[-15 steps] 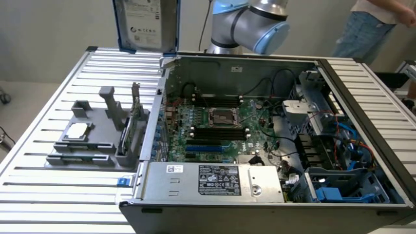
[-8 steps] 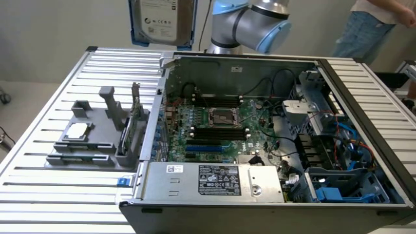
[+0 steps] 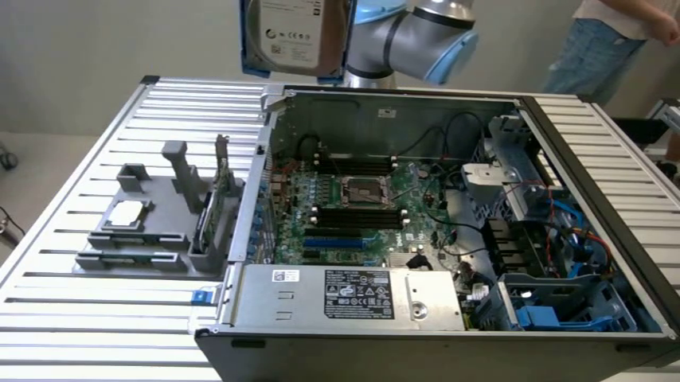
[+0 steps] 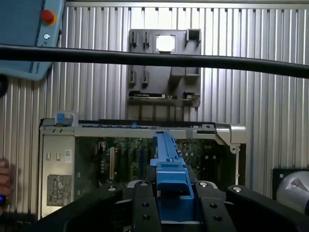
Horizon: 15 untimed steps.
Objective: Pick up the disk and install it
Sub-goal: 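Pick up the disk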
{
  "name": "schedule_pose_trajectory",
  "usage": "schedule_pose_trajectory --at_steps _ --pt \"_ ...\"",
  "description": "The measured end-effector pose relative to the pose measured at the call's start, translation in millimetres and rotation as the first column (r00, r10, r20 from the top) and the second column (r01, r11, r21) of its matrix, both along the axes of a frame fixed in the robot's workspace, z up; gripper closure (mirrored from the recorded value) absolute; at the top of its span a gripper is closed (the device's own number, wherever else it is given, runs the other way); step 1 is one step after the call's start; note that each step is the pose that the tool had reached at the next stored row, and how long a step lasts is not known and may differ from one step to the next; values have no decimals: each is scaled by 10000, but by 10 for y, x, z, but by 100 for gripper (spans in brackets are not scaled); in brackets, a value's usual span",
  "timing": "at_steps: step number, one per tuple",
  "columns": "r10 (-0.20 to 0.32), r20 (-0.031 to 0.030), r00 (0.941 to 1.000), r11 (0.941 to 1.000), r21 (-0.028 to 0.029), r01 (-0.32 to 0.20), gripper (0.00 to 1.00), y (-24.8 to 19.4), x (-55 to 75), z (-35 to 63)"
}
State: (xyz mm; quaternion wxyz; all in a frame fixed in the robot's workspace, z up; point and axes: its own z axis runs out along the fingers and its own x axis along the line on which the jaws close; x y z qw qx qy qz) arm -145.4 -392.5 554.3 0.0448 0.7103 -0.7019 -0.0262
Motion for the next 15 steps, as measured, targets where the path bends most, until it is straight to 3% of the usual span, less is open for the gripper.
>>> schedule_pose_trajectory --at_steps 8,15 --pt "0 0 10000 10000 2 0 67 -184 324 0" --pt "1 49 10000 10000 2 -1 67 -334 481 10"
